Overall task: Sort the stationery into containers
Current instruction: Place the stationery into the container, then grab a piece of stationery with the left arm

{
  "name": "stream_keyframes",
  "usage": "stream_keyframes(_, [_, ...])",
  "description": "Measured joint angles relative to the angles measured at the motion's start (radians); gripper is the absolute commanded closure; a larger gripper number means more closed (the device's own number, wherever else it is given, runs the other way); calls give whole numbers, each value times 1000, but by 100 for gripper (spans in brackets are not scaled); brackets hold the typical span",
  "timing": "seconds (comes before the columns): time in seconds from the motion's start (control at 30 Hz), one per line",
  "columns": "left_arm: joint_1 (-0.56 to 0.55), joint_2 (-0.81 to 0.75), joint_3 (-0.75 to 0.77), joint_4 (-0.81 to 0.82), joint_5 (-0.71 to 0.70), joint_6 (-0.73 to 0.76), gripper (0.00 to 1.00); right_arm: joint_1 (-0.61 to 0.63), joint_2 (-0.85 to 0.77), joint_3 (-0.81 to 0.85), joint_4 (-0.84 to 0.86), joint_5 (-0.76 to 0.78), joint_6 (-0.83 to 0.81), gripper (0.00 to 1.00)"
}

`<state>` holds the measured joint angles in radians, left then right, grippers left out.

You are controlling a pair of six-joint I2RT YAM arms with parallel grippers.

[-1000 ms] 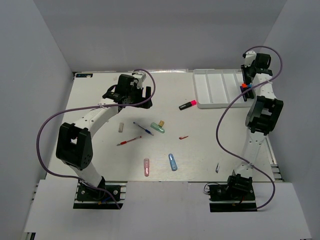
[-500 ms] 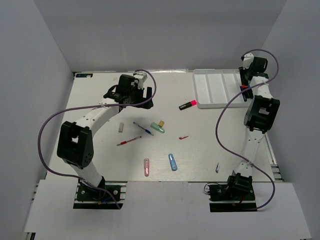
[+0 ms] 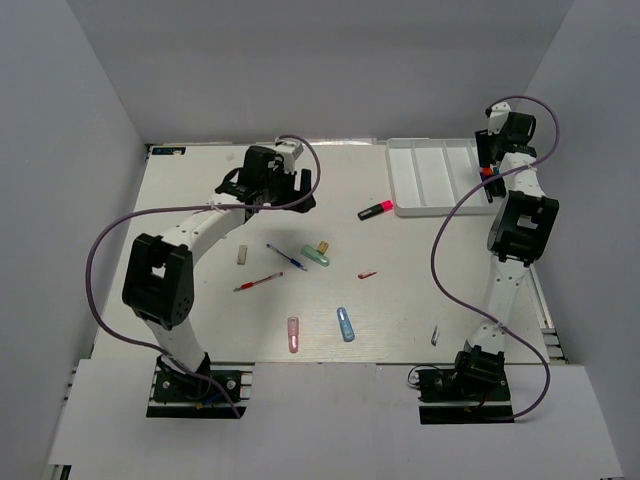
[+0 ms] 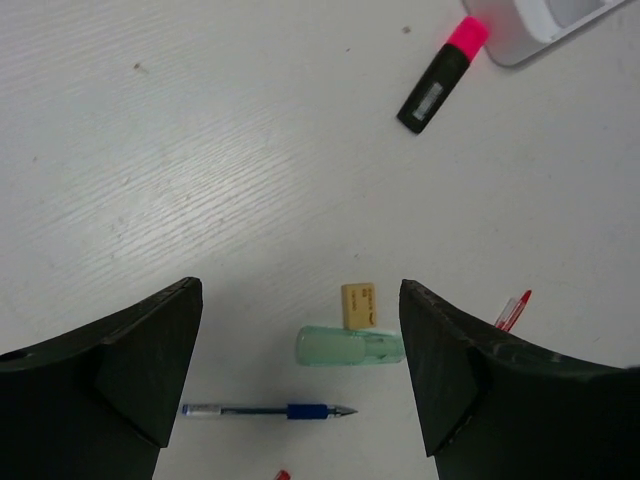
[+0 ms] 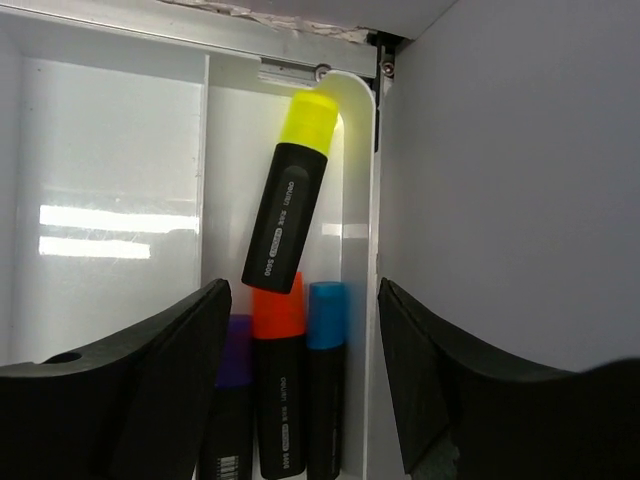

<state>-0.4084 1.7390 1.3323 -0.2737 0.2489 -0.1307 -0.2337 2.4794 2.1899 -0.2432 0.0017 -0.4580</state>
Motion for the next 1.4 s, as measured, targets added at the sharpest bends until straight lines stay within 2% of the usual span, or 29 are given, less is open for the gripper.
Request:
stream_keyframes(0.13, [-8,52,37,84,89,30,17,0,-37,-45,-4,-26,49,35])
stream_keyframes(0.27, [-36,159,126,154,155,99,16,-2,-158,-135,-77,-113,109,32])
stream_keyframes(0.47, [-100,356,277,184,204,248,17,-19,-484,-357,-148,-336,213,34])
stream_keyframes(0.6, [-138,488,386,166,215,307,18,-50,-621,-420,-173,-450,307,37])
stream_keyframes(0.83, [-184,636,527,130,212,348,20,-100,-716,-564,-220,-577,409,37])
stream_keyframes(1.03, [-211,707,592,87,195,396,24,-118,-722,-586,-272,-629,429,37])
stream_keyframes(1.1, [-219,727,610,86,185,409,28,-124,-729,-586,-282,-642,428,37])
stream_keyframes(1.2, [-227,732,620,82,166,412,40,-133,-745,-588,-285,-661,426,40])
stream_keyframes(1.23, [-230,732,620,82,159,411,50,-134,-757,-599,-281,-665,425,40])
stream_keyframes(1.4, [-229,710,566,126,114,365,65,-134,-865,-745,-246,-699,436,40])
